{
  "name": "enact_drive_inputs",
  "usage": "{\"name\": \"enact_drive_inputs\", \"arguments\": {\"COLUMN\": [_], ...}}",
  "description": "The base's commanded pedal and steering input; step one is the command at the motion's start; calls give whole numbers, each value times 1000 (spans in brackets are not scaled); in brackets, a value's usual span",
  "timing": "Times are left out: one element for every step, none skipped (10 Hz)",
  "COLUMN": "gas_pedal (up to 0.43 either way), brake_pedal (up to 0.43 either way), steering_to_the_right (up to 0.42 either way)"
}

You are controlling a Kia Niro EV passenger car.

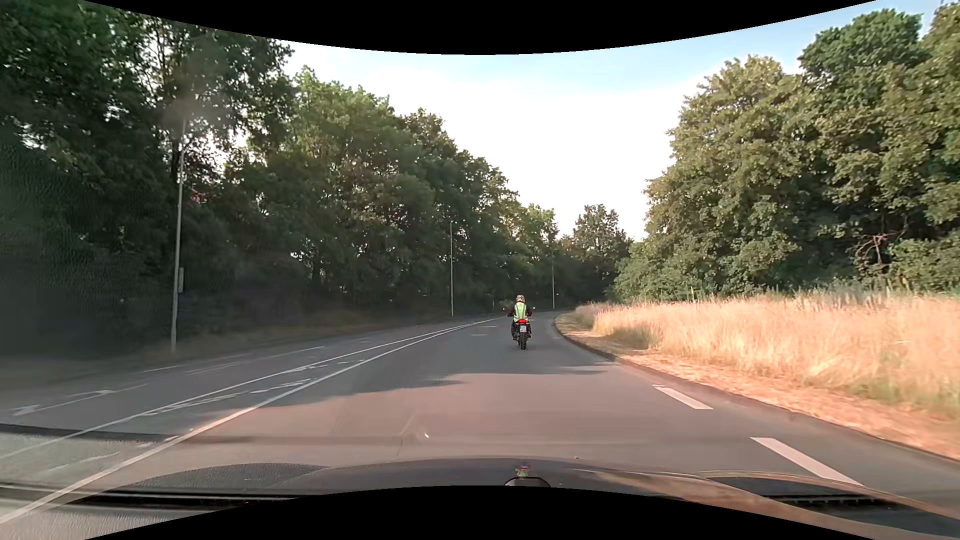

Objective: Follow the waypoints while adhering to traffic rules and regulations

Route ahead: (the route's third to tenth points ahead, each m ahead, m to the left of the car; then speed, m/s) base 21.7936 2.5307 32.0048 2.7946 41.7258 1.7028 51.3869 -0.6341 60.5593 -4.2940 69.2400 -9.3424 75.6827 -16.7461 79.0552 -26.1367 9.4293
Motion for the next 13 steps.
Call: {"name": "enact_drive_inputs", "arguments": {"gas_pedal": [260,260,248,240,240,240,240,240,240,209,197,189,189], "brake_pedal": [0,0,0,0,0,0,0,0,0,0,0,0,0], "steering_to_the_right": [-5,-4,-4,-1,2,2,2,2,2,2,1,1,1]}}
